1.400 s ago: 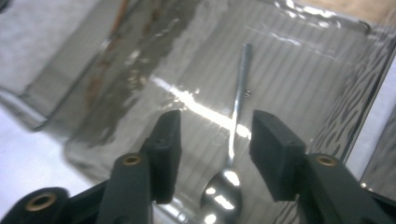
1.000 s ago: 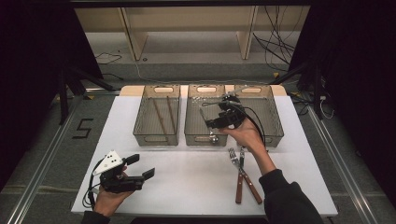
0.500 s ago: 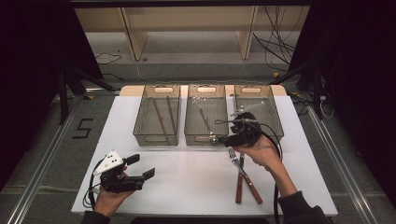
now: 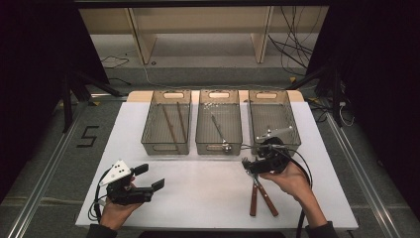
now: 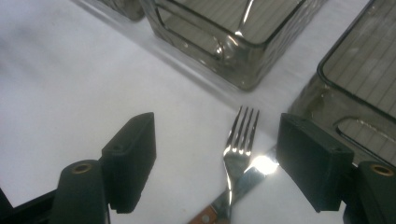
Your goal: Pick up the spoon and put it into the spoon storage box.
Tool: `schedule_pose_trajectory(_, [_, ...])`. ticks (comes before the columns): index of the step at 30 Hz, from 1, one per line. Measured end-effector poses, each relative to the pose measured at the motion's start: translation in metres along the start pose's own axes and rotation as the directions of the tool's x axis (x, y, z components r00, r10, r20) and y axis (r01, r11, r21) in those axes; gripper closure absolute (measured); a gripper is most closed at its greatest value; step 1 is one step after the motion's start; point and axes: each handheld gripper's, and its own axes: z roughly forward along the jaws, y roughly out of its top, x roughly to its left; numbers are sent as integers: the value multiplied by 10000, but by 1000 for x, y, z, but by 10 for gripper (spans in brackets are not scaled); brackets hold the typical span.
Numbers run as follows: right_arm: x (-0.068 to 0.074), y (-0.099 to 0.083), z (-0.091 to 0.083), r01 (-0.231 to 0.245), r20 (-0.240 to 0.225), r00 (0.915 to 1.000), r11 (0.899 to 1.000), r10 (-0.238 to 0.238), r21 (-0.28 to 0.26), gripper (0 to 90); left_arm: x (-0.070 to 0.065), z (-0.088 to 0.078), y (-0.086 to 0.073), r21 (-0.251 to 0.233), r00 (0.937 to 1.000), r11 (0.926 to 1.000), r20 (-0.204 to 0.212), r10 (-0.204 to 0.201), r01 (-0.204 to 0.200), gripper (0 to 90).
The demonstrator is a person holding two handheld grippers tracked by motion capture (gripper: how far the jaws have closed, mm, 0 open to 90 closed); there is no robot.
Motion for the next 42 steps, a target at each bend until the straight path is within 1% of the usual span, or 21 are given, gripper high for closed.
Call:
schedule_pose_trajectory(6, [0, -12, 6, 61, 4, 10000, 9991, -61, 427, 343, 0, 0, 0, 3, 10000, 10000, 7, 3, -3, 155])
schedule_pose_trajectory(10, [-2, -19, 12, 31, 60, 10000, 9984, -35, 570, 441, 0, 0, 0, 7, 10000, 10000, 22, 25, -25, 155])
schedule_pose_trajectory(12, [-2, -21, 16, 95, 255, 9996, 9972, -114, 737, 474, 0, 0, 0, 32, 10000, 10000, 26, 50, -50, 155])
schedule_pose_trajectory(13, [-2, -23, 18, 124, 412, 9990, 9967, -157, 802, 504, 0, 0, 0, 31, 10000, 10000, 29, 52, -52, 155])
schedule_pose_trajectory(15, [-3, -26, 22, 167, 500, 9985, 9959, -212, 887, 565, 0, 0, 0, 32, 10000, 10000, 32, 56, -56, 155])
schedule_pose_trajectory(16, [-3, -27, 24, 176, 437, 9988, 9960, -215, 881, 607, 0, 0, 0, 33, 10000, 10000, 33, 53, -53, 155])
schedule_pose_trajectory(21, [-2, -31, 29, 373, 269, 9988, 9952, -398, 903, 744, 0, 0, 0, 41, 10000, 10000, 39, 64, -65, 155])
schedule_pose_trajectory(25, [0, -33, 34, 564, 140, 9982, 9935, -581, 993, 823, 0, 0, 0, 48, 10000, 10000, 37, 67, -67, 155])
schedule_pose_trajectory(29, [0, -36, 39, 635, 81, 9979, 9925, -646, 1040, 893, -1, 0, 1, 34, 10000, 10000, 16, 42, -42, 155])
schedule_pose_trajectory(35, [0, -39, 45, 900, -1, 9959, 9895, -906, 1134, 900, 0, 2, 1, 93, 10000, 9999, 32, 71, -72, 155])
schedule_pose_trajectory(38, [-1, -39, 46, 921, -17, 9957, 9889, -926, 1166, 900, 0, 2, 1, 47, 10000, 10000, 35, 23, -23, 155])
schedule_pose_trajectory(42, [0, -39, 47, 979, 19, 9951, 9887, -987, 1133, 900, 0, 1, 1, 74, 10000, 10000, 45, 59, -59, 155])
